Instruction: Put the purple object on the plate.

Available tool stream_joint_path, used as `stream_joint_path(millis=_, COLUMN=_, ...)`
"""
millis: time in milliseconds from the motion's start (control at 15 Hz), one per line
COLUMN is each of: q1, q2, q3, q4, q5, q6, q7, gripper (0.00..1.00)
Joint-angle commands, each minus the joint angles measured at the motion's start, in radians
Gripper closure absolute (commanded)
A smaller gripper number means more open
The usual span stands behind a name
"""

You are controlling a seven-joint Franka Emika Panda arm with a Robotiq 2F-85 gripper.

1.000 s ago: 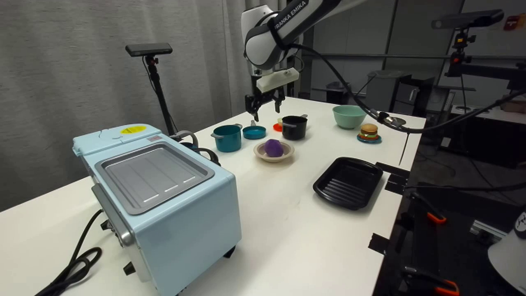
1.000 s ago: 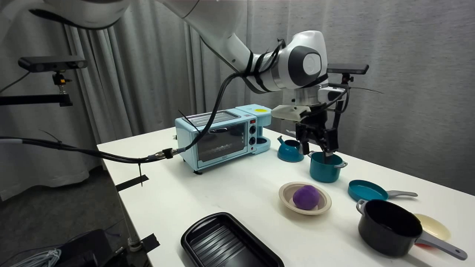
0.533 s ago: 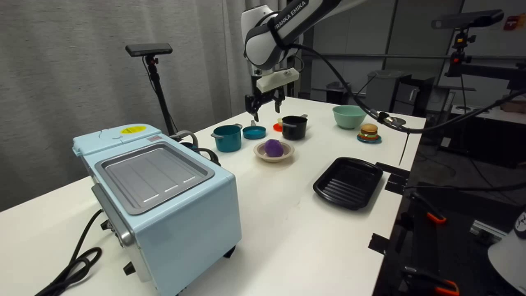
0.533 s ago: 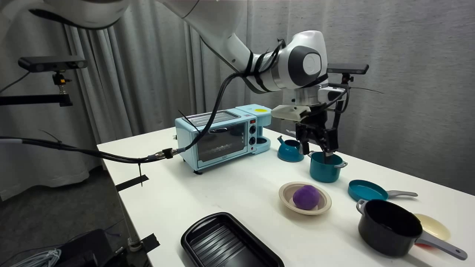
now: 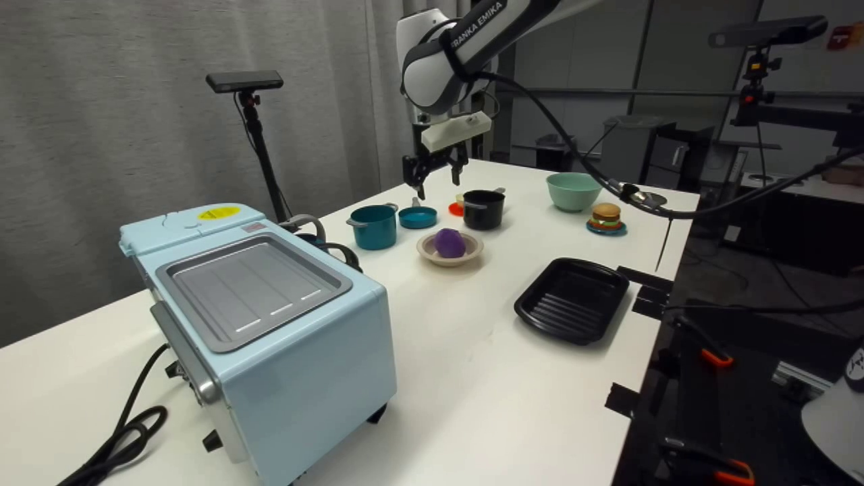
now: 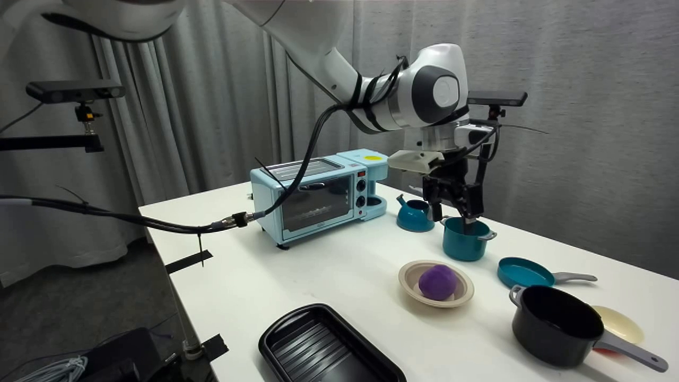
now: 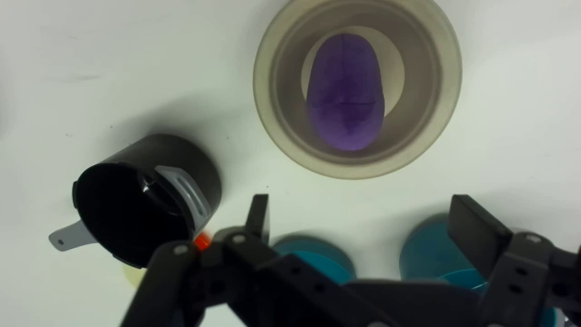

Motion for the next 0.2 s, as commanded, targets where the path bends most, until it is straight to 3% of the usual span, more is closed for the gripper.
stream_joint_path(millis=0, q1=0.003, q2=0.001, q3=-0.004, q4=0.002, q5=0.004, q6=-0.002, q7=-0.003, gripper=0.0)
stream_joint_path(millis=133, q1=0.003, q2=0.001, q3=-0.004, q4=0.002, q5=0.004, q6=-0.002, q7=-0.003, gripper=0.0)
